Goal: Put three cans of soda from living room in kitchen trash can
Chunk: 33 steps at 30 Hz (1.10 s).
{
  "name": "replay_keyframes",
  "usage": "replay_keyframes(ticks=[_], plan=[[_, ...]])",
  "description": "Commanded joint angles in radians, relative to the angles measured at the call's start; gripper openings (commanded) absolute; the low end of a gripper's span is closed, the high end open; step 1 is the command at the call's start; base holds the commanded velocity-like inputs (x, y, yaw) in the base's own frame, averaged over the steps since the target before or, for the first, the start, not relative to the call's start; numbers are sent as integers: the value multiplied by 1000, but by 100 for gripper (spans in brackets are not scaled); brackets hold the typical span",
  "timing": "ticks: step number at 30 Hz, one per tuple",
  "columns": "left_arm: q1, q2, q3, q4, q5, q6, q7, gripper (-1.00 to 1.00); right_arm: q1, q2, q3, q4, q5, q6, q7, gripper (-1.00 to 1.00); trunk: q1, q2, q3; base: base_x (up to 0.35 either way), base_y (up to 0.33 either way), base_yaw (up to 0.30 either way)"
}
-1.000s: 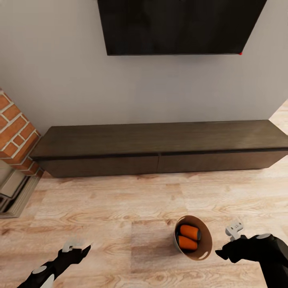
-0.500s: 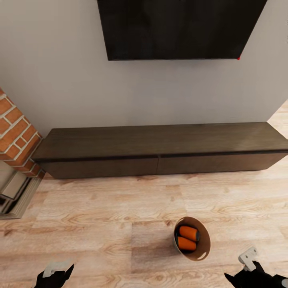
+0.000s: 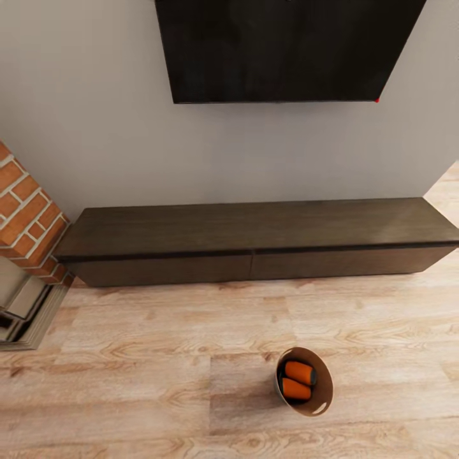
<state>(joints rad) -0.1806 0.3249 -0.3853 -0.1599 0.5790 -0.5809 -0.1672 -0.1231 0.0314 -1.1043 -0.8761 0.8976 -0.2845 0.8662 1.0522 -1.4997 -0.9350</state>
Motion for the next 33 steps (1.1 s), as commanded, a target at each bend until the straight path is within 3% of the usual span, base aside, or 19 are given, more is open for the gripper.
replay_keyframes(ticks=[1, 4, 7, 9, 11, 12, 19, 25, 26, 29, 30, 33], plan=[[12, 0, 0, 1, 0, -9, -1, 100, 0, -6, -3, 26, -1, -11, -3, 100, -4, 7, 3, 0, 0, 0], [46, -1, 2, 5, 1, -48, -3, 100, 0, -36, -7, 134, 1, -54, -47, 100, -15, 28, 13, 0, 0, 0], [63, -9, 4, 44, 2, -79, -4, 100, 0, -78, -4, 285, 9, -105, -170, 100, -27, 49, 22, 0, 0, 0], [67, -22, 6, 70, 2, -102, -3, 100, 0, -112, -3, 372, 12, -148, -214, 100, -35, 63, 28, 0, 0, 0], [69, -28, 7, 81, 2, -114, -1, 100, 0, -138, -2, 422, 13, -176, -231, 100, -42, 77, 35, 0, 0, 0], [70, -31, 7, 89, 1, -122, 0, 100, 0, -166, -1, 467, 14, -197, -241, 100, -46, 84, 38, 0, 0, 0], [71, -37, 7, 103, 0, -133, 0, 100, 20, -248, 0, 579, 14, -234, -259, 100, -73, 133, 60, 0, 0, 0], [85, -40, 4, 106, -1, -136, 0, 100, 59, -265, -1, 637, 11, -283, -291, 100, -96, 175, 79, 0, 0, 0], [96, -49, 4, 106, -1, -139, 0, 100, 70, -269, -1, 682, 13, -297, -369, 100, -100, 182, 82, 0, 0, 0], [109, -63, 5, 107, -1, -144, 1, 100, 79, -276, -1, 745, 34, -308, -480, 100, -111, 203, 91, 0, 0, 0], [123, -70, 6, 107, 2, -154, 1, 100, 83, -282, -1, 789, 63, -311, -544, 100, -115, 210, 94, 0, 0, 0], [154, -77, 10, 106, 9, -192, 1, 100, 89, -281, 0, 849, 120, -314, -624, 100, -127, 231, 104, 0, 0, 0]])
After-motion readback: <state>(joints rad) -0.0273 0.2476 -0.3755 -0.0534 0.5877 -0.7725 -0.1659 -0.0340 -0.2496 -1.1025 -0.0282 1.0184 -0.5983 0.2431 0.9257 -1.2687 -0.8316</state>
